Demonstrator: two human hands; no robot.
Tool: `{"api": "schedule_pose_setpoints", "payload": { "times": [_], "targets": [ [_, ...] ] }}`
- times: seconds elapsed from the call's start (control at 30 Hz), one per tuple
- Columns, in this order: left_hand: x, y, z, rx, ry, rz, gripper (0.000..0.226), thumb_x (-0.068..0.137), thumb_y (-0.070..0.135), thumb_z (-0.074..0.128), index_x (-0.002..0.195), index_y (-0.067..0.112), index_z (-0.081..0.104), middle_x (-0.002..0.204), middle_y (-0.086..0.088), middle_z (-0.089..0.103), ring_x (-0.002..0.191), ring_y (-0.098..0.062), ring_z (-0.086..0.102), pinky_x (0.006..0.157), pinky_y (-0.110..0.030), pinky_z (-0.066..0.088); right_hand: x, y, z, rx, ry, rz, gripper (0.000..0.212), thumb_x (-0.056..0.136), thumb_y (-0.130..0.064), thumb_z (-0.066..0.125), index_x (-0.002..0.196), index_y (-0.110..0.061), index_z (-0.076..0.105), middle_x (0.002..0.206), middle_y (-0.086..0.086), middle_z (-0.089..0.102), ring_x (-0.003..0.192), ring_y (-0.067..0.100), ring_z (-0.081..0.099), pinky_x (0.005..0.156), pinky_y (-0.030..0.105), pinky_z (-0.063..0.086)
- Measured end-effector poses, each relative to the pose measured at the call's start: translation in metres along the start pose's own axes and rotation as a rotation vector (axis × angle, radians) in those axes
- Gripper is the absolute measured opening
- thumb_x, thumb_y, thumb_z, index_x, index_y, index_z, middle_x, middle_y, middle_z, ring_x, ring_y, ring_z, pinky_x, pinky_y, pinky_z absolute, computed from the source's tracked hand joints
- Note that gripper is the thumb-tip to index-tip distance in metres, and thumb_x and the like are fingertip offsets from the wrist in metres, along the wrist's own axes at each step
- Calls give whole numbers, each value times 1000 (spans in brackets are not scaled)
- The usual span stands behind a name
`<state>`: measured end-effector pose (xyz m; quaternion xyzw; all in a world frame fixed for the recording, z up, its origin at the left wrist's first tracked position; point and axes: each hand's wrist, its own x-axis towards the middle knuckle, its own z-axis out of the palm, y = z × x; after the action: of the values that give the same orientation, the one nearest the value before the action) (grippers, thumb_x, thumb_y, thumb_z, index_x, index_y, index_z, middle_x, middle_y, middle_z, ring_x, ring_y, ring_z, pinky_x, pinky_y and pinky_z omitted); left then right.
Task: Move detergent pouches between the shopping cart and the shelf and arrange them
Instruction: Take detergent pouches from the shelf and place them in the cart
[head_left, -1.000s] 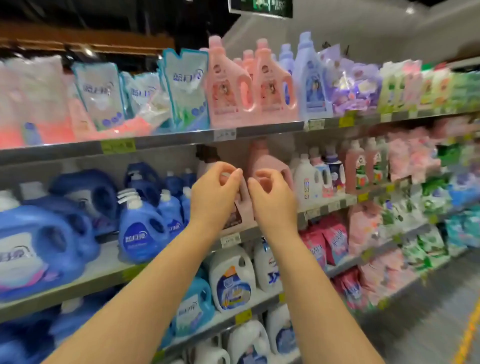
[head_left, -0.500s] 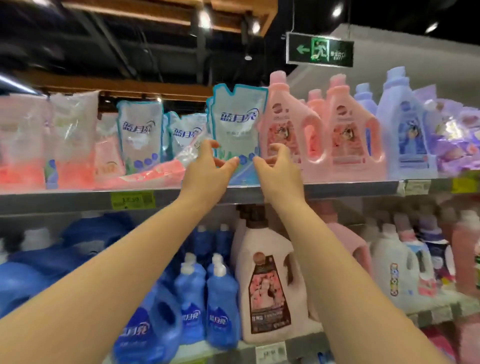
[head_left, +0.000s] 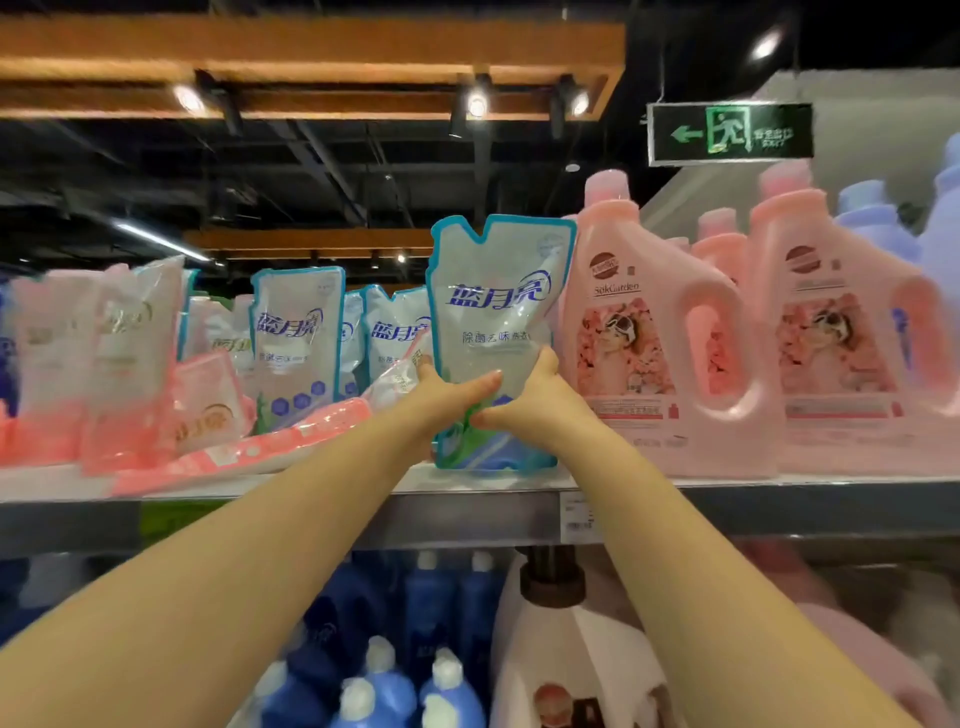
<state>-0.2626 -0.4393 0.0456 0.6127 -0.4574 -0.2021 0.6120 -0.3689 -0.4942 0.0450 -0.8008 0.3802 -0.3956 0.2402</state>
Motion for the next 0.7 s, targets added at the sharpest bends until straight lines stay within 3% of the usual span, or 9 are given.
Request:
{"api": "schedule_pose_setpoints", "payload": {
  "times": [0.1,0.2,0.3,0.43,0.53,0.6,0.7],
  "targets": [
    [2,1,4,-48,-3,88,76,83,28,70,141,20,21,128,-1,53,93,-18,56,54,-28,47,-1,0,3,21,87,-23,99,75,-35,71,144,-7,5,133,12,49,124,33,44,104,40,38],
    [-2,2,5,-89,24,202,67,86,14,65,140,18,26,122,0,53,98,-16,53,71,-27,49,-3,-1,7,-4,135,-58,91,76,-35,68,142,-9,11,128,10,54,121,34,46,100,43,41],
    [-6,3,0,-116,66,286,60,85,9,65,136,18,33,124,-6,56,101,-17,55,85,-30,48,-13,-10,10,55,125,-149,96,75,-36,69,146,-19,8,136,3,49,121,29,49,100,44,42],
    [-26,16,-15,-223,92,359,52,86,10,63,132,17,41,118,-6,61,102,-20,60,90,-36,51,-33,-37,4,159,200,-325,84,71,-22,73,141,-27,27,127,-1,56,113,21,56,95,42,48],
    [-54,35,-33,-289,82,439,49,87,11,63,131,18,43,115,-4,62,103,-19,61,90,-36,52,-57,-62,-6,198,261,-417,77,63,-28,74,131,-33,38,122,-5,59,109,16,59,92,41,51],
    [-76,46,-47,-351,63,483,51,86,13,64,133,18,43,116,-4,62,106,-20,61,91,-36,52,-81,-79,-13,231,281,-466,65,66,-28,77,117,-41,40,117,-10,60,106,11,60,91,36,52],
    [-117,52,-67,-462,-22,557,53,86,11,63,134,18,43,117,-4,63,106,-19,63,90,-35,53,-122,-98,-22,302,305,-507,70,68,-22,81,121,-41,39,112,-16,58,104,2,59,87,22,52]
  ]
}}
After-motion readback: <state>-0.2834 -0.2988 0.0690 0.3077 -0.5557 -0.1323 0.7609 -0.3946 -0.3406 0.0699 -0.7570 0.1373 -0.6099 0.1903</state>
